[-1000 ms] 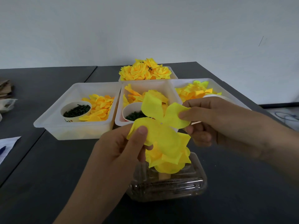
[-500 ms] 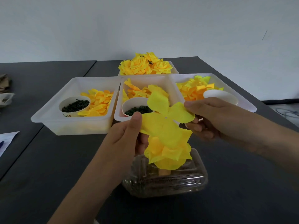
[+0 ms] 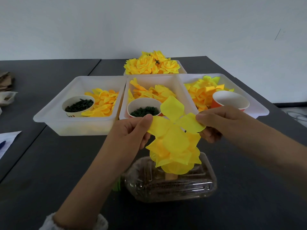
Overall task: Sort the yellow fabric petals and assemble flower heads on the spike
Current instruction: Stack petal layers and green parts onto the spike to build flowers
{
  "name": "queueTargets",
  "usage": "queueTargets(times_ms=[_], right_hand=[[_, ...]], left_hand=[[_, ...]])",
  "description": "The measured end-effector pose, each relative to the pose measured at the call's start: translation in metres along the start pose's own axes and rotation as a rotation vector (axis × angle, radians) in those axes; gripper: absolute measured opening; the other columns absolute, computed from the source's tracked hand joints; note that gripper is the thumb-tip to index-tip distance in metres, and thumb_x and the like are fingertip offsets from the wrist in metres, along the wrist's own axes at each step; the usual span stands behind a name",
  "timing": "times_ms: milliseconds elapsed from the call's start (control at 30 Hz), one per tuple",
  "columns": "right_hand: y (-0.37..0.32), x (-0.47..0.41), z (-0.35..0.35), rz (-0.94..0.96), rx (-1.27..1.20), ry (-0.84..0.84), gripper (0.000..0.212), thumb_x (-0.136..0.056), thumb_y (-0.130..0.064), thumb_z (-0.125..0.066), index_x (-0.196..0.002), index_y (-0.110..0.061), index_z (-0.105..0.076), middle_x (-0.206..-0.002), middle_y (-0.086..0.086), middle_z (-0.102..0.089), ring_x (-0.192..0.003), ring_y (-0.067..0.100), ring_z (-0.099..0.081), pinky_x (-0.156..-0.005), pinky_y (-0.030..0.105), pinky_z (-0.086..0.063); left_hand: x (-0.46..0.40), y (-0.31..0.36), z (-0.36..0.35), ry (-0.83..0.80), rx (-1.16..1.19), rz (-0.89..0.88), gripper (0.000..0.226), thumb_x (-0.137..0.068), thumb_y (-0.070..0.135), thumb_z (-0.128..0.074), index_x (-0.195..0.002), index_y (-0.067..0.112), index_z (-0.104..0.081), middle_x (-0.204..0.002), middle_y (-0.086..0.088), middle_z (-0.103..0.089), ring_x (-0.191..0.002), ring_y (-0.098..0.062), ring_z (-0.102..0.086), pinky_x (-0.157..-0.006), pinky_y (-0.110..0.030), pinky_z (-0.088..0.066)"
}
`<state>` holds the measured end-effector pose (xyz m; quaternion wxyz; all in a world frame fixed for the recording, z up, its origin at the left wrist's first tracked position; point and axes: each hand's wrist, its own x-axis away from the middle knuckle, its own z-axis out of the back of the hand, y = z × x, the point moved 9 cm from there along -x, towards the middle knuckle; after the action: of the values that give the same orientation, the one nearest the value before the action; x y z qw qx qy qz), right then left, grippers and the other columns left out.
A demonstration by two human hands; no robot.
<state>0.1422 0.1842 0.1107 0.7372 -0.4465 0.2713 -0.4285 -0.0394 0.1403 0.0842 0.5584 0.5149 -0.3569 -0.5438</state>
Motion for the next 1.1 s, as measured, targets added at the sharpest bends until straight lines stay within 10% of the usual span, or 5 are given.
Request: queueTargets(times_ms=[900, 1100], right_hand=[[-0.004, 0.004, 0.009, -0.006, -0.159, 0.103, 0.050, -0.095, -0.028, -0.050, -0.046, -0.018, -0.052, -0.050, 0.000, -0.049, -0.056, 0.014, -0.046, -0.063, 0.032, -0.035], [-0.023, 0.012, -0.004, 0.033, -0.201, 0.059, 0.051, -0.094, -0.029, -0.052, -0.045, -0.016, -0.052, -0.057, 0.003, -0.057, -0.063, 0.022, -0.048, -0.065, 0.033, -0.038]], left_hand=[[-0.018, 0.016, -0.005, -0.021, 0.183, 0.009, 0.051, -0.087, 0.042, -0.054, -0.040, 0.024, -0.047, -0.040, 0.005, -0.041, -0.037, -0.007, -0.033, -0.042, -0.013, -0.033], [-0.009, 0.022, -0.017, -0.130, 0.373, 0.063, 0.043, -0.075, 0.044, -0.054, -0.039, 0.021, -0.055, -0.048, 0.000, -0.060, -0.043, -0.013, -0.059, -0.046, -0.023, -0.053]])
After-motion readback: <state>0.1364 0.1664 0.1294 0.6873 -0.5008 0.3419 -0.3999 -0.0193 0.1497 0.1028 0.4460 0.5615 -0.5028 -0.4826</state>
